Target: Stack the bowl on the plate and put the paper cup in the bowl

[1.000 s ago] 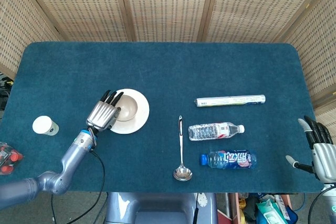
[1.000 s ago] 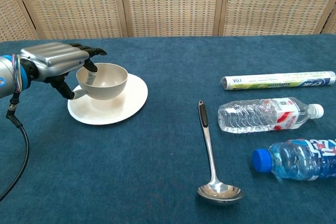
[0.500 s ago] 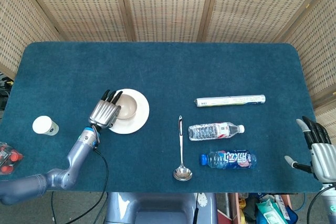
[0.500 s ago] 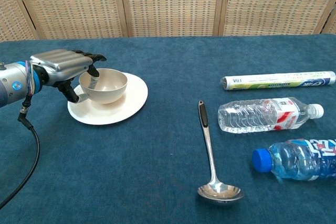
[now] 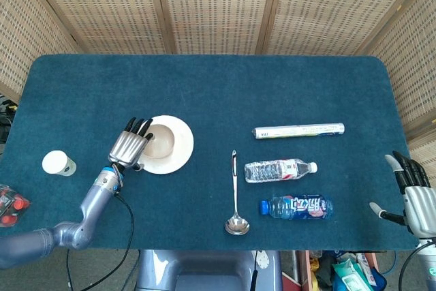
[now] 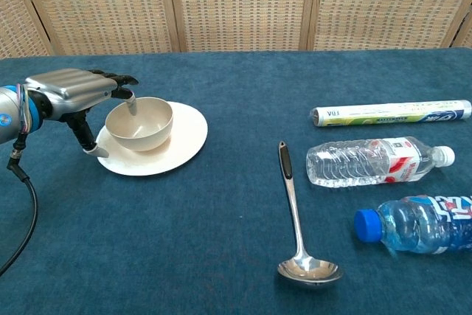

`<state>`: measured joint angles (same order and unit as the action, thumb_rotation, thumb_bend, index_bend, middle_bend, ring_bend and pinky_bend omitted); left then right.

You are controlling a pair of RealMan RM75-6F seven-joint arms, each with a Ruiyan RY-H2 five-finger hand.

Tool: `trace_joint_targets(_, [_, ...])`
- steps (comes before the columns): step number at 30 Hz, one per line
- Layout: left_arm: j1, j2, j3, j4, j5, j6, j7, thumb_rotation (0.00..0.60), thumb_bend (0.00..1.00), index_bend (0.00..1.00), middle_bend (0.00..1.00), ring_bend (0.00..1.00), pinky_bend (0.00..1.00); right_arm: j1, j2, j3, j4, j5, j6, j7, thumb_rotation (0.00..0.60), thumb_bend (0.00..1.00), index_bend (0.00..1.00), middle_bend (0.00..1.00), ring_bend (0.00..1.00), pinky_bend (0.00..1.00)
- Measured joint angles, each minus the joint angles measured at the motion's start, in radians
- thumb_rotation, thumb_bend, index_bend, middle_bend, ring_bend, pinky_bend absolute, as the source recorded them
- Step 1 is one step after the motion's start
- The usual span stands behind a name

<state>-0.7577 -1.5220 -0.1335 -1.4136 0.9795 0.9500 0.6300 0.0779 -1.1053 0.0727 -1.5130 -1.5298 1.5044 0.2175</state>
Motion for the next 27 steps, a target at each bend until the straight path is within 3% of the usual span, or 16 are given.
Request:
trace_joint_targets(10, [0.075,0.131,0.011,-0.125,0.131,0.104,-0.152,0.6,0.15,0.3,0.0,0.0,0.0,-0.001,-0.001,0.002,0.001,0.007,0.0,-0.006,0.6,0.14,0.01,0.0,0.0,0.0])
trace_joint_targets(20, [0.252,0.403,0.126,-0.253,0.384,0.314,-0.292,0.6,0.16,0.39,0.0,0.0,0.0,-0.006,-0.001,-0.006,-0.017,-0.012,0.012,-0.035,0.6,0.14,0.01,0.0,0.0,0.0])
trace_joint_targets(27, [0.355,0.472,0.177,-0.231,0.442,0.39,-0.419,0.6,0.16,0.4,0.0,0.0,0.0,-0.006,-0.001,-0.008,-0.02,-0.015,0.015,-0.04,0.6,0.14,0.01,0.0,0.0,0.0])
